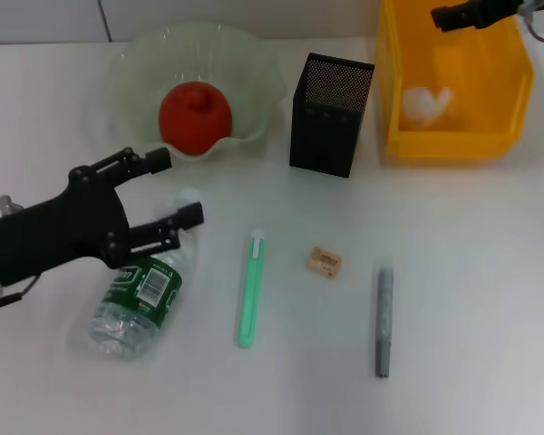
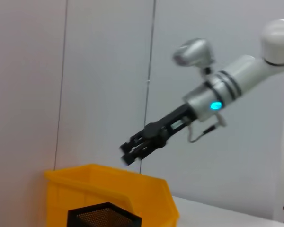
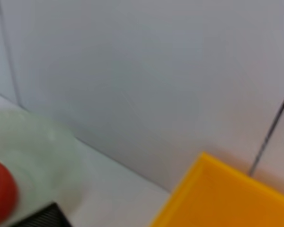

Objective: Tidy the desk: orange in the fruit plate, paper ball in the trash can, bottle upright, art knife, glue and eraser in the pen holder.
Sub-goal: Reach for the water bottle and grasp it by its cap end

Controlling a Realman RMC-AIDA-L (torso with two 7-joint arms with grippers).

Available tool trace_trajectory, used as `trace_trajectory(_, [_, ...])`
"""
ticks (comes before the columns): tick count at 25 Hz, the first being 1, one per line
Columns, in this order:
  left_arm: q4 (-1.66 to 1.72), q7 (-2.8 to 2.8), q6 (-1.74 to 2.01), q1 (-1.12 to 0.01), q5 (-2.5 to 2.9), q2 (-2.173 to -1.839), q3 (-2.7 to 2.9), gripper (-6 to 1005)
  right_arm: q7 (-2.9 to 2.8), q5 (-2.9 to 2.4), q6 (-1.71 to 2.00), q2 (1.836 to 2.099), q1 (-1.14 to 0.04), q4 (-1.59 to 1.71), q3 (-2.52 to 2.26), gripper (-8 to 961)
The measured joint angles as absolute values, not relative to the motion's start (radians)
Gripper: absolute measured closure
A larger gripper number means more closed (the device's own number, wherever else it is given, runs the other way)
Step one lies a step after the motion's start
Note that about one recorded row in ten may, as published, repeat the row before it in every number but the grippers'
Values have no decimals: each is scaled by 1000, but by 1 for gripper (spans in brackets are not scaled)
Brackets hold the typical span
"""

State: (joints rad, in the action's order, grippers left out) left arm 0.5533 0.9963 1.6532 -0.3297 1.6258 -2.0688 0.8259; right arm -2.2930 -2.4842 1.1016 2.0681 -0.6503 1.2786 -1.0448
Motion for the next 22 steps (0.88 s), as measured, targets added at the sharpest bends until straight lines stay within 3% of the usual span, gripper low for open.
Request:
trace_trajectory(3, [642, 1141, 1660, -310, 1626, -2073, 825, 163, -2246, -2383, 1159, 2081, -559, 1397, -1060, 164])
trace_trajectory(6, [931, 1447, 1557, -214, 1609, -2080, 911, 163, -2139, -2181, 1220, 2085, -390, 1504, -1126, 164])
trace_trajectory(7, [1088, 1599, 1464, -152, 1601, -2079, 996, 164, -2019, -2057, 1226, 2085, -275, 1526, -1179, 164])
trace_trajectory(8, [1088, 1599, 1464, -152, 1601, -2079, 996, 164, -2019, -2057, 1226, 2085, -275, 1526, -1179, 165])
trace_trajectory(9, [1213, 1718, 1388, -98, 1614, -2076, 1075, 164, -1895, -1970, 1222, 2087, -182, 1526, -1225, 165])
trace_trajectory(12, [1433, 1944, 1259, -24, 1705, -2072, 1222, 165, -1733, -1869, 1222, 2088, -80, 1468, -1276, 165])
trace_trajectory(16, [1692, 2314, 1153, 9, 1987, -2073, 1401, 166, -1650, -1804, 1247, 2088, -51, 1378, -1283, 165])
trace_trajectory(21, [1797, 2641, 1125, -39, 2264, -2074, 1538, 179, -1439, -1692, 1375, 2084, -42, 1193, -1265, 164])
trace_trajectory(22, [1794, 2775, 1120, -94, 2424, -2074, 1612, 182, -1371, -1672, 1434, 2082, -47, 1130, -1243, 164])
